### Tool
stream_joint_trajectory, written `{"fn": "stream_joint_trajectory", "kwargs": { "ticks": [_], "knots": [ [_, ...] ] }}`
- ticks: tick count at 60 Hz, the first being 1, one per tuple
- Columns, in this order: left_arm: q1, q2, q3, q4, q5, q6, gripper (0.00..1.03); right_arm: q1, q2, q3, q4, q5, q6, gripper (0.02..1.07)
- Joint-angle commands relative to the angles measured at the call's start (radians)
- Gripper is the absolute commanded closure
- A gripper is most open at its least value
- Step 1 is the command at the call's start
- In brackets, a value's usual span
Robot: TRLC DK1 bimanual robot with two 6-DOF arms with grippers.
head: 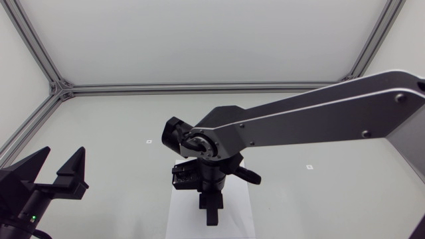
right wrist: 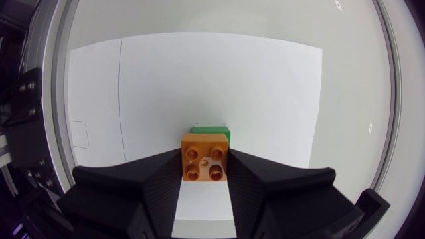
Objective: Pick up the orange 2x2 brick with the right arm and stack it on top of the green 2x2 brick in the center
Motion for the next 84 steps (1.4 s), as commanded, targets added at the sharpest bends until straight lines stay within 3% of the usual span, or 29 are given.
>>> {"fn": "stream_joint_trajectory", "kwargs": {
  "ticks": [1, 70, 84],
  "knots": [
    [0.003, -0.008, -0.041, -0.015, 0.004, 0.013, 0.04, 0.006, 0.031, 0.020, -0.003, -0.005, -0.024, 1.02],
    [0.003, -0.008, -0.041, -0.013, 0.004, 0.013, 0.04, -0.029, 0.074, -0.018, -0.028, -0.043, -0.006, 1.02],
    [0.003, -0.008, -0.041, -0.015, 0.004, 0.013, 0.04, -0.021, 0.102, -0.020, -0.023, 0.012, 0.034, 1.02]
  ]
}}
